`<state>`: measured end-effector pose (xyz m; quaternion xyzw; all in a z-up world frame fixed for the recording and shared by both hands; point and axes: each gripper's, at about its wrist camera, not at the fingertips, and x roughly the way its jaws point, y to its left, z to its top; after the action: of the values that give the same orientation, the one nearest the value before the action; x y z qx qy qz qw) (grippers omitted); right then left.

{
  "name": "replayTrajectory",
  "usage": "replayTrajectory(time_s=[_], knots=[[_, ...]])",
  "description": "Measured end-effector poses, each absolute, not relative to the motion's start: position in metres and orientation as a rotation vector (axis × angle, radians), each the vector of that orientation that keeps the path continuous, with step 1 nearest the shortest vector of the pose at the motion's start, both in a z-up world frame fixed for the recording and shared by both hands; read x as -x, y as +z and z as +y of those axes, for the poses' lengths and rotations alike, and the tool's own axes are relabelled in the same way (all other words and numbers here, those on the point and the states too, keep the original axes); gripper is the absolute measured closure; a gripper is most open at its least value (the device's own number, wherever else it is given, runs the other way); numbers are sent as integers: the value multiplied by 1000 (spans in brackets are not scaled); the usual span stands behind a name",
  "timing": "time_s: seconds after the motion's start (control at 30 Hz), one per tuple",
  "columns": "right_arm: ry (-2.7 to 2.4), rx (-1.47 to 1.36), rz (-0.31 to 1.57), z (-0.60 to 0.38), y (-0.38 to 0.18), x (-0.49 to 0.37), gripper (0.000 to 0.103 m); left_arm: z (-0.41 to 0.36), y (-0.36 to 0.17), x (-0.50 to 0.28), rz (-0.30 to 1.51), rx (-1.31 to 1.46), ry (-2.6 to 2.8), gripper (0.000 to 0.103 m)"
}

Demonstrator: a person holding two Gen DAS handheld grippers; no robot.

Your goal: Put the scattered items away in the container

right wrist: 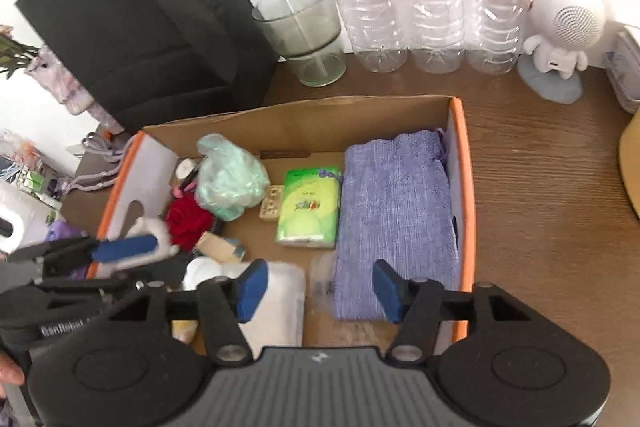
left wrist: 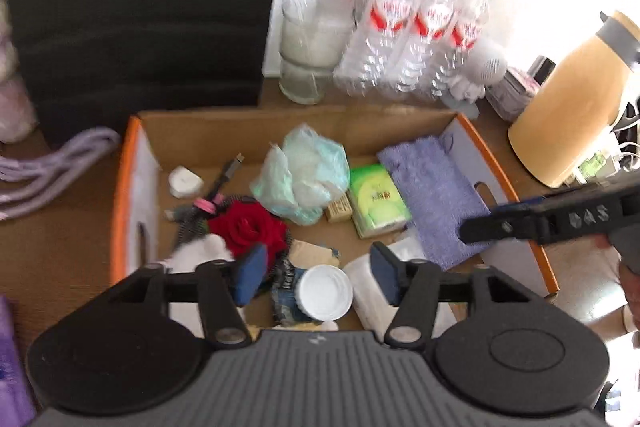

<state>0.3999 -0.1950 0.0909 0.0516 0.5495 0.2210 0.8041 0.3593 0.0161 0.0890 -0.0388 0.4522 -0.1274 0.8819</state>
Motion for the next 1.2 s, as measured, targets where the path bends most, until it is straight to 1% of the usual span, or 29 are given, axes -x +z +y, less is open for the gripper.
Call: replayTrajectory(time_s=[0.07, 0.1, 0.13, 0.17, 0.2, 0.23, 0.3, 0.33, 0.37, 0.4, 0.43, 0.57, 0.7, 0.9, 1.0, 1.1, 1.2], knots=[[476, -103, 1152, -200, 100, -384, 31, 16, 99, -341, 907, 71, -231, 31], [475, -96, 1137, -201, 103, -375, 30, 15, 103, -330, 881, 64, -210, 27], [474, -84, 1116, -201, 107, -367, 29, 14, 108, -317, 839, 56, -182, 20], [470, -68, 1083, -200, 111, -359, 29, 14, 112, -302, 776, 51, -147, 15], [459, -49, 1032, -198, 116, -349, 29, 13, 116, -288, 699, 45, -110, 5], [445, -37, 949, -197, 122, -337, 29, 13, 118, -271, 601, 36, -75, 2], [398, -14, 686, -195, 130, -306, 28, 14, 115, -235, 373, 18, -48, 1], [364, 9, 539, -193, 129, -288, 22, 14, 109, -219, 278, 17, -36, 0], [338, 32, 419, -190, 125, -273, 14, 14, 104, -207, 223, 20, -17, 0], [322, 48, 339, -187, 119, -261, 14, 15, 99, -197, 195, 30, -2, 1], [317, 53, 301, -184, 114, -254, 14, 16, 95, -190, 184, 46, 2, 1], [330, 45, 247, -174, 105, -237, 14, 21, 93, -169, 148, 89, 22, 0], [318, 75, 205, -162, 115, -215, 14, 24, 98, -146, 125, 71, 40, 0], [353, 7, 198, -166, 125, -148, 11, 26, 91, -81, 95, 101, 29, 0], [380, -9, 188, -170, 114, -100, 9, 20, 78, -45, 69, 59, 28, 0], [380, -35, 201, -179, 93, -57, 6, 14, 63, -18, 109, 1, 12, 0], [378, -62, 249, -191, 72, -26, 6, 13, 49, 7, 142, -11, 2, 0]])
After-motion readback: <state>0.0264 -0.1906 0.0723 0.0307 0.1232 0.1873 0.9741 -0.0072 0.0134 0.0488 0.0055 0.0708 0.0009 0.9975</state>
